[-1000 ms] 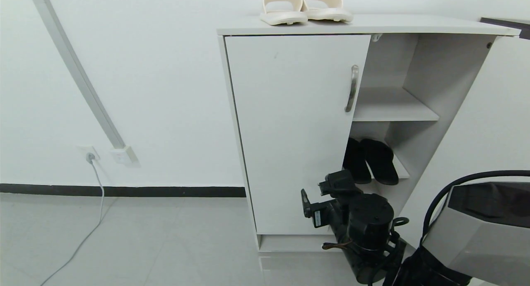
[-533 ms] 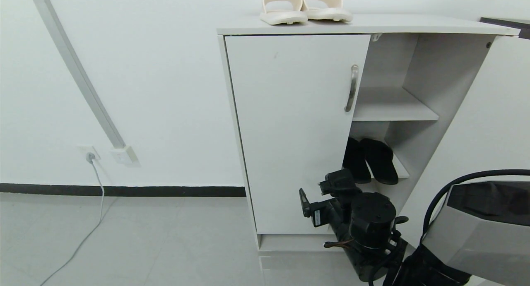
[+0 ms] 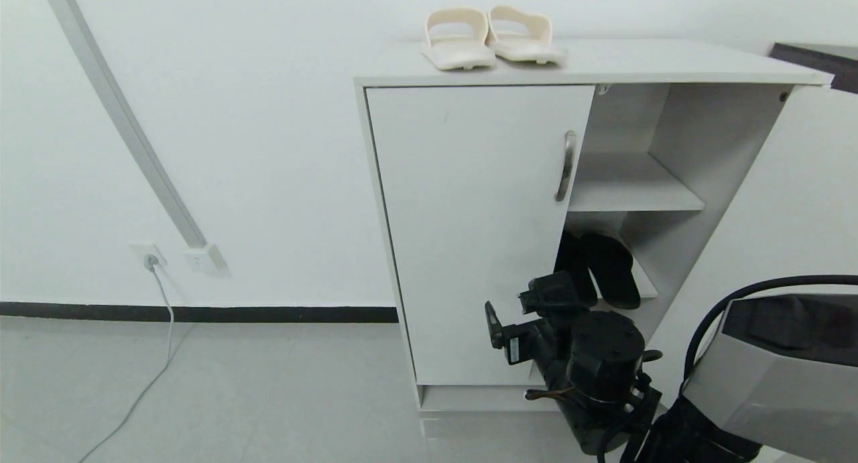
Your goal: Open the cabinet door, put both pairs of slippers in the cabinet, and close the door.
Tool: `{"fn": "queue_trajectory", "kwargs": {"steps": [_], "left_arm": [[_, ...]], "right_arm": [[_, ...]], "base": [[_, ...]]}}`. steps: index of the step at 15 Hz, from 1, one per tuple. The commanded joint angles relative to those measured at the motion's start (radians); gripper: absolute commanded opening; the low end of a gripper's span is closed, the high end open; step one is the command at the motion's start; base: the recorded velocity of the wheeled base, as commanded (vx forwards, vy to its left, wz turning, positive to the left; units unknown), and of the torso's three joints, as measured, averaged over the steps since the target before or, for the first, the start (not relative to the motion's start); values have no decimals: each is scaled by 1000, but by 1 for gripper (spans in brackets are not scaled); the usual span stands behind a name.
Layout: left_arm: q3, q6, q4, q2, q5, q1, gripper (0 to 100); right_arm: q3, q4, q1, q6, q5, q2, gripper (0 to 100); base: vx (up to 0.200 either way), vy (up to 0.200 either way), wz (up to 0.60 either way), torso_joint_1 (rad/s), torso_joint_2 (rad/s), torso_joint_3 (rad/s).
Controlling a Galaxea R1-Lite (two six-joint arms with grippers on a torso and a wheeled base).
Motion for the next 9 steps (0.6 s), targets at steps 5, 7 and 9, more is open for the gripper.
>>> {"fn": "queue_trajectory", "kwargs": {"steps": [5, 7, 9], "left_arm": [[0, 0, 1, 0, 1, 0, 0], [0, 0, 1, 0, 1, 0, 0], [0, 0, 1, 0, 1, 0, 0]], "right_arm": [[0, 4, 0, -1, 1, 12, 100], [0, 4, 0, -1, 1, 12, 100], [1, -3, 0, -1, 1, 12, 100]], "base": [[0, 0, 0, 92, -484, -355], [0, 0, 0, 134, -452, -330], [0, 0, 0, 149, -469, -327]]}}
